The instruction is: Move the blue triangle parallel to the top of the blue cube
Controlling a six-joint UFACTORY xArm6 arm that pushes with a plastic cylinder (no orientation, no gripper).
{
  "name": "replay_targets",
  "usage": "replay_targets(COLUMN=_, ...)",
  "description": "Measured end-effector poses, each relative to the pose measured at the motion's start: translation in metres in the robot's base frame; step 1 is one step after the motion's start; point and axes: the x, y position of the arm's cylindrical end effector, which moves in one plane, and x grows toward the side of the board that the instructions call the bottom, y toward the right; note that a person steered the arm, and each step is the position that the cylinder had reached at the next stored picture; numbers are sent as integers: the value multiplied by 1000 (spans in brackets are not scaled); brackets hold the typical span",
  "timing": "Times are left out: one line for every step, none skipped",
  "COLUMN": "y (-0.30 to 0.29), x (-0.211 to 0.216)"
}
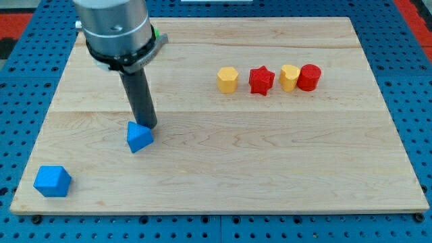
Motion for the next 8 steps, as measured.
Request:
replay_targets(y=28, x=27)
replay_targets(y=29, x=38)
replay_targets(y=16, x=35)
replay_targets(y=8, x=21)
replay_targets(y=0, x=3)
replay_targets(y=-13, x=-6)
replay_targets(y=-20, x=-5)
replay_targets(y=-20, x=12)
